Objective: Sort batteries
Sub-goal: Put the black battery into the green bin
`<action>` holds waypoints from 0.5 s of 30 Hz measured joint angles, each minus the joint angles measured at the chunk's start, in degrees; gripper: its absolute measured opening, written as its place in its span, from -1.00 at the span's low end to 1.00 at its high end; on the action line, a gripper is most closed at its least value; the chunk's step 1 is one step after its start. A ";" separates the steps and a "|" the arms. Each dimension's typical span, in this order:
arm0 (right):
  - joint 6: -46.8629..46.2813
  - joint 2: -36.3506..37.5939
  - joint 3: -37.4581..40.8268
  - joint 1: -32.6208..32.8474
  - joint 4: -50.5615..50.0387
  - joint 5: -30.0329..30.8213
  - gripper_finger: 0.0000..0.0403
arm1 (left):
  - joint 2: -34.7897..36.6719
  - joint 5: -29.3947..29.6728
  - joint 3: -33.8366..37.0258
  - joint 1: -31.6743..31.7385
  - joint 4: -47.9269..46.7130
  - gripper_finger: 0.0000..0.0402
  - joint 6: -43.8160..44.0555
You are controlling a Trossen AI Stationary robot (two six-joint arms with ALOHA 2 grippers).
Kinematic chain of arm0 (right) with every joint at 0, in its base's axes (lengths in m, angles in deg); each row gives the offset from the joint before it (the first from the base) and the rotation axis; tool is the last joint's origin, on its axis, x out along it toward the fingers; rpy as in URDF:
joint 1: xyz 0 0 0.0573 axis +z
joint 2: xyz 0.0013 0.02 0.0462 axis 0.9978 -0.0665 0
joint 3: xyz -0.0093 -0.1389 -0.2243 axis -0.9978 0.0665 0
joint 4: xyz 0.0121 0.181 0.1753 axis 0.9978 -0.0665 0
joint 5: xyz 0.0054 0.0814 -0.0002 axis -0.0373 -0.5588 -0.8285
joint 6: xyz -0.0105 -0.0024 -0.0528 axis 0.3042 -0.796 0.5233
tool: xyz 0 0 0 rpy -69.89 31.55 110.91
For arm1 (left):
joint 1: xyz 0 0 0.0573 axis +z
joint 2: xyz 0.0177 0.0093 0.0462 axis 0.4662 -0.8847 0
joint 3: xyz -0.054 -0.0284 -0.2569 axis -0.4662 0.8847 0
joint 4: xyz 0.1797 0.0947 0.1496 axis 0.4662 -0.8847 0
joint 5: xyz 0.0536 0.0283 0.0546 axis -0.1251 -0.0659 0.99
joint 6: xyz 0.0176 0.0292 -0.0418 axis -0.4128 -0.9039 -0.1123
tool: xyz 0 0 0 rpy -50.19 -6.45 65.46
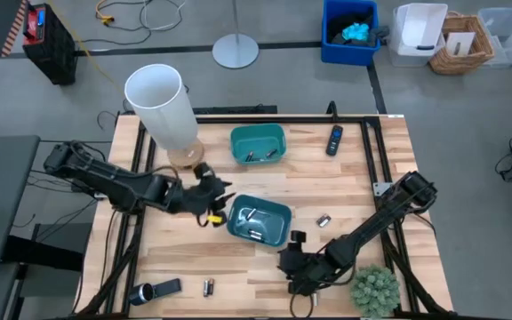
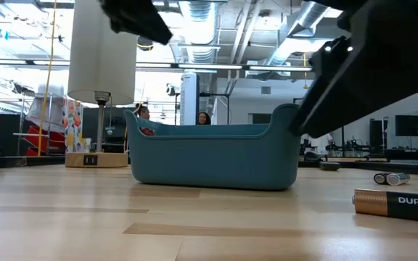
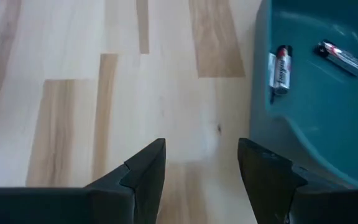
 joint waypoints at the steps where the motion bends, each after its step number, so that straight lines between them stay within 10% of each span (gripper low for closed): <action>1: 0.03 -0.45 -0.56 -0.28 -0.37 0.02 0.07 | -0.01 0.78 0.16 -1.00 0.19 -0.33 0.71; 15: -5.94 -0.82 -1.80 -3.02 -6.74 1.11 0.07 | -0.15 2.91 0.65 -5.87 -0.35 -0.33 2.09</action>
